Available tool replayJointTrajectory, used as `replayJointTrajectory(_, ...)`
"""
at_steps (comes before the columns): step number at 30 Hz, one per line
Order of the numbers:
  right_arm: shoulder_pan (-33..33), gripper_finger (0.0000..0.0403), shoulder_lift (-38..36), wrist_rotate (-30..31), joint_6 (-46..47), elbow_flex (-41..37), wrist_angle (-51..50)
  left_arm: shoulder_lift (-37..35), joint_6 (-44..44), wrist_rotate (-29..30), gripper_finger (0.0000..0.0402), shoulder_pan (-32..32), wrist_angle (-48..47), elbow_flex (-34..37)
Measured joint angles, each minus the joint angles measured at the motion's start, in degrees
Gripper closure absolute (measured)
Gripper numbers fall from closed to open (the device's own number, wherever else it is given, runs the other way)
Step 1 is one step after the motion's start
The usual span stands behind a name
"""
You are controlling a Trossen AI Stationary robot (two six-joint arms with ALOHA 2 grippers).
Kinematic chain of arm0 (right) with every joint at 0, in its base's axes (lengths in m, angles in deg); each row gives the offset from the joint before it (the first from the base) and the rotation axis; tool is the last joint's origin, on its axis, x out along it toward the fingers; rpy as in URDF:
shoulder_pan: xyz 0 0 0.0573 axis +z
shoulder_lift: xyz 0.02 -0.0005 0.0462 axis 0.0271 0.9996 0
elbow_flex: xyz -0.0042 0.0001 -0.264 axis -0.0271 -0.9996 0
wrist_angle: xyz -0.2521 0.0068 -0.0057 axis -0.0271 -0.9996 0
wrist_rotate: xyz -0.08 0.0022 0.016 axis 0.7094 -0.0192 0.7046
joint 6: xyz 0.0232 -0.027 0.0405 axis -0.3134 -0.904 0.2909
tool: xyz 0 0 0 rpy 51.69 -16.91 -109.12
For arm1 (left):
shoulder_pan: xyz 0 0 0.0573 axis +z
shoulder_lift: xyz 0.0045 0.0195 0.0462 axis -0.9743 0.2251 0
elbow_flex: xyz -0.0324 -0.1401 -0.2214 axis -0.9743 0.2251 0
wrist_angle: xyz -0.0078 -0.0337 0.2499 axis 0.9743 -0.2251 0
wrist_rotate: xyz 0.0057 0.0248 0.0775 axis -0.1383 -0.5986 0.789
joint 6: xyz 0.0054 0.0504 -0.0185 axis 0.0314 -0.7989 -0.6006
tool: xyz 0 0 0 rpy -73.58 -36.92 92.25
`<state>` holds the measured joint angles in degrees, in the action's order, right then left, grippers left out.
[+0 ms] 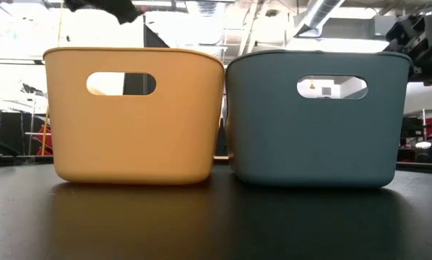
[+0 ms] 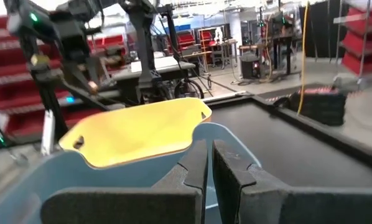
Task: Sort batteries
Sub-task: Put the right black battery into the yellow bin, then put the top black battery into the yellow bin
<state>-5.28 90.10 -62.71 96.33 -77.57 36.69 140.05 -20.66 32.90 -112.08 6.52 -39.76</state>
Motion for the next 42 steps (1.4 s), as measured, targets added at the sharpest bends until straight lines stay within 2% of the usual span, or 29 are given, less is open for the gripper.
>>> replayJointTrajectory(5, 0.0, 0.036, 0.0, 0.0, 4.8, 0.0, 0.0, 0.5, -0.7, -8.3, 0.0384, 7.1, -4.6, 0.0)
replayJointTrajectory(8, 0.1, 0.036, 0.0, 0.0, 5.0, 0.0, -0.1, 0.5, -2.8, -9.0, 0.0365, 8.9, -5.6, 0.0)
replayJointTrajectory(17, 0.0, 0.036, 0.0, 0.0, 4.5, 0.0, -0.6, -0.1, -5.2, -9.4, 0.0206, 8.3, -6.3, 0.0)
replayJointTrajectory(20, 0.3, 0.036, 0.0, 0.0, 4.5, 0.0, -1.3, -2.6, -1.9, -14.4, 0.0177, 6.0, -6.9, 0.0)
replayJointTrajectory(25, 1.5, 0.036, 0.1, -0.2, 4.4, 0.0, -3.1, -4.3, 11.7, -22.2, 0.0181, -3.3, -11.1, -0.1)
replayJointTrajectory(31, 1.6, 0.036, 0.1, -0.2, 4.4, 0.0, -3.2, -0.1, 31.6, -30.0, 0.0211, -14.1, -14.4, 0.0)
replayJointTrajectory(37, 1.6, 0.036, 0.1, -0.2, 4.4, 0.0, -3.3, 4.8, 48.2, -33.4, 0.0221, -19.1, -18.5, 0.0)
replayJointTrajectory(42, 1.6, 0.036, 0.1, -0.2, 4.4, 0.0, -3.3, 9.6, 53.2, -39.7, 0.0221, -20.6, -19.4, 0.0)
